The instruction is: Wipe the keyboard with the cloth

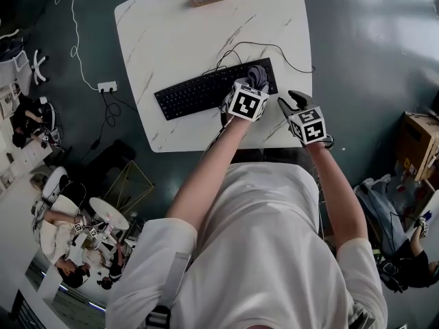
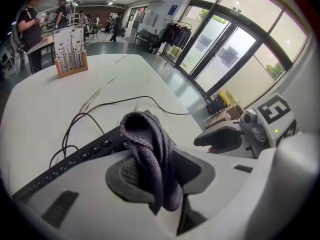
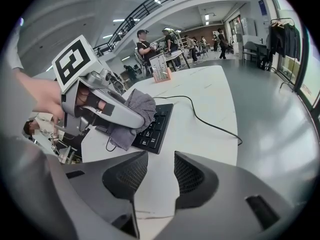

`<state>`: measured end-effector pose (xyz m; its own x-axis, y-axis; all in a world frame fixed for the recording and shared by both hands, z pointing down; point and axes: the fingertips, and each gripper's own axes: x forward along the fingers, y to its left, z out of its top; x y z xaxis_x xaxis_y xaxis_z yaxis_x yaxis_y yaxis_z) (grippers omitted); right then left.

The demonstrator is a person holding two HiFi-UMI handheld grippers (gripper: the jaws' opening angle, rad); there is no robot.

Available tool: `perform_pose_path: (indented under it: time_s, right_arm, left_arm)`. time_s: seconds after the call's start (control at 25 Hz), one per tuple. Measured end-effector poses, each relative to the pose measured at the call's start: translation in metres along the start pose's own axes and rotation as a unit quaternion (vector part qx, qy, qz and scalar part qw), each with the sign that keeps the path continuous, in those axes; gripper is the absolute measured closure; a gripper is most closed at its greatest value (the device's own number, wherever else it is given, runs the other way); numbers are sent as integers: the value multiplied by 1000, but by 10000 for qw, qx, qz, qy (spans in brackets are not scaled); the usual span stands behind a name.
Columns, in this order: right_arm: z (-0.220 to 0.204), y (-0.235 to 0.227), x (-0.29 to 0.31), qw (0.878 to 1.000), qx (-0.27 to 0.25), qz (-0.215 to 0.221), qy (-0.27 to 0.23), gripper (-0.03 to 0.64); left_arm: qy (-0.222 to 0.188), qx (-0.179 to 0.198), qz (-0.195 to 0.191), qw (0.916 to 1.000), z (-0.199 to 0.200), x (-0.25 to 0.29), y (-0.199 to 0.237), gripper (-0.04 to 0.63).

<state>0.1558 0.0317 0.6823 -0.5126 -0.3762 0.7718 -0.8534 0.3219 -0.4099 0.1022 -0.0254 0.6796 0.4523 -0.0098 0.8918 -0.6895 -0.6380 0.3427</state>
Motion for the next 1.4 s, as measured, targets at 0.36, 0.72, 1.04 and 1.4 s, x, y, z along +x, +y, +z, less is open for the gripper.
perform_pose_path:
  time_s: [0.36, 0.72, 1.04, 1.4]
  right_arm:
    - [-4, -4, 0, 10000, 36, 19, 21, 456]
    - [-4, -1, -3, 10000, -49, 33, 68, 456]
    - [-5, 6, 6, 9998, -133, 76, 134, 456]
    - [-2, 19, 12, 9995, -213, 80, 208, 456]
  left_arm:
    - [-184, 345, -890, 9953, 23, 4, -35, 469]
    - [-790, -243, -1041, 9911, 47, -7, -25, 470]
    - [-688, -979, -806, 9895, 20, -8, 28, 471]
    - [-749, -1150, -634, 9885, 6, -23, 53, 471]
